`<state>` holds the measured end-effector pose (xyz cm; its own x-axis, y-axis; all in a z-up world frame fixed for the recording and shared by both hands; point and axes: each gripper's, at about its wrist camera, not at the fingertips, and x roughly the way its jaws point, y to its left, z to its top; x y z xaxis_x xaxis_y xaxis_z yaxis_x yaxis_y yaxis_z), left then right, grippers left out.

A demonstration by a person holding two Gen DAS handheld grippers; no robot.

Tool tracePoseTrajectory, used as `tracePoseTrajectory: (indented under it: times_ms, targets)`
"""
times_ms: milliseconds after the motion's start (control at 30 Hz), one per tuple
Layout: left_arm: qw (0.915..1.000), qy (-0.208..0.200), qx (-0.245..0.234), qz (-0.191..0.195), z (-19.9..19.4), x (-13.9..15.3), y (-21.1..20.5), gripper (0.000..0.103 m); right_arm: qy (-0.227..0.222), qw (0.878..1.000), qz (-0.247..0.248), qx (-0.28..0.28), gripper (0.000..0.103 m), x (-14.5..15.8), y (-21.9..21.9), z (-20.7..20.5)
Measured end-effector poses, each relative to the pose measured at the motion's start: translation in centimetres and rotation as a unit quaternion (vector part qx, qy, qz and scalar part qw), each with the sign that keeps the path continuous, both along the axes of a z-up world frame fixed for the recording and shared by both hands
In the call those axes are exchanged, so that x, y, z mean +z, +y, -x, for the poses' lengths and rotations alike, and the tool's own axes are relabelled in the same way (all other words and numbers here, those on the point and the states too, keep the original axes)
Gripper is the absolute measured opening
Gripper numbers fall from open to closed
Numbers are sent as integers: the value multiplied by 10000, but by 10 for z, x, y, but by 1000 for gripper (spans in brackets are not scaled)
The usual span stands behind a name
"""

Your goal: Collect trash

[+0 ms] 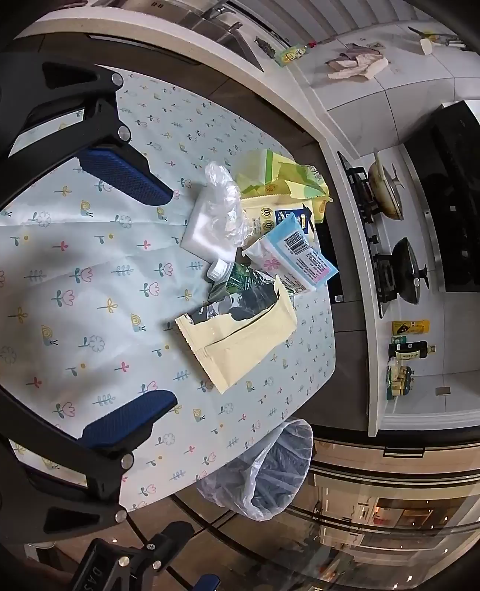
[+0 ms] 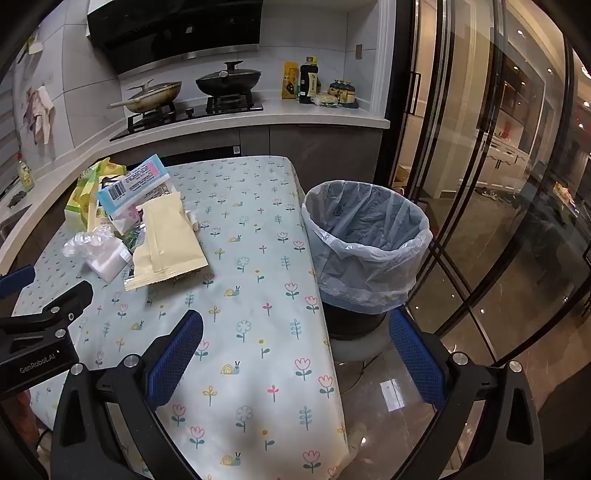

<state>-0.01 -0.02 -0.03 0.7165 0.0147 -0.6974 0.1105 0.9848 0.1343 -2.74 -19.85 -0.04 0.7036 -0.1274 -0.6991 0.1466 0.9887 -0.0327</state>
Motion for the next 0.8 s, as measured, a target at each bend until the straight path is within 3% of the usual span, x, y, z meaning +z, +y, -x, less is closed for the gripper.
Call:
tracePoseTrajectory:
  times_ms: [800]
  targets:
    - [10000, 30, 44, -8, -4, 1, -7, 96, -44, 10000, -6, 17, 96, 3, -6, -2]
